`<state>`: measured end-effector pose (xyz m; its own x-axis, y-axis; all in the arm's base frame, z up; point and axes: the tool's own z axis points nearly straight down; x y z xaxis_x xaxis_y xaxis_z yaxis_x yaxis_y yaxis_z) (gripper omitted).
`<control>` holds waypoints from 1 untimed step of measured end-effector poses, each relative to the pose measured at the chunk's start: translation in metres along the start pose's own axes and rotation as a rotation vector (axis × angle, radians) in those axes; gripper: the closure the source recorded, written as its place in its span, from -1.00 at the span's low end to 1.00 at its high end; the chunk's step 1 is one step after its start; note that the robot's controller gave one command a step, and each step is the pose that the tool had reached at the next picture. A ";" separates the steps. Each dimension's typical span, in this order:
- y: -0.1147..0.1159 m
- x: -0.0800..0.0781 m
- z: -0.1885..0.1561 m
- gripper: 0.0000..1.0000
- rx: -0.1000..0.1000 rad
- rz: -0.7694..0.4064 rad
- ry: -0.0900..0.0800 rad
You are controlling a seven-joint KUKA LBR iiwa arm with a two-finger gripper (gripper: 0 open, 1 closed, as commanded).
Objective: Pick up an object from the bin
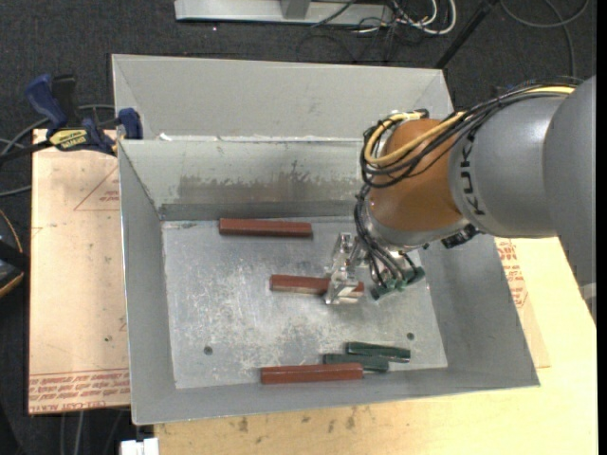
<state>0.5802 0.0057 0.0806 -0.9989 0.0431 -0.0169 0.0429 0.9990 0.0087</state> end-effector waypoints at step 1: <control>-0.001 0.001 -0.004 1.00 0.004 -0.001 0.006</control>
Offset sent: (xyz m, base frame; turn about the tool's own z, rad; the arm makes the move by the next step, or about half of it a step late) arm -0.0001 0.0002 0.0043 -0.0001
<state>0.5794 0.0051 0.0842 -0.9990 0.0423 -0.0110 0.0423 0.9991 0.0046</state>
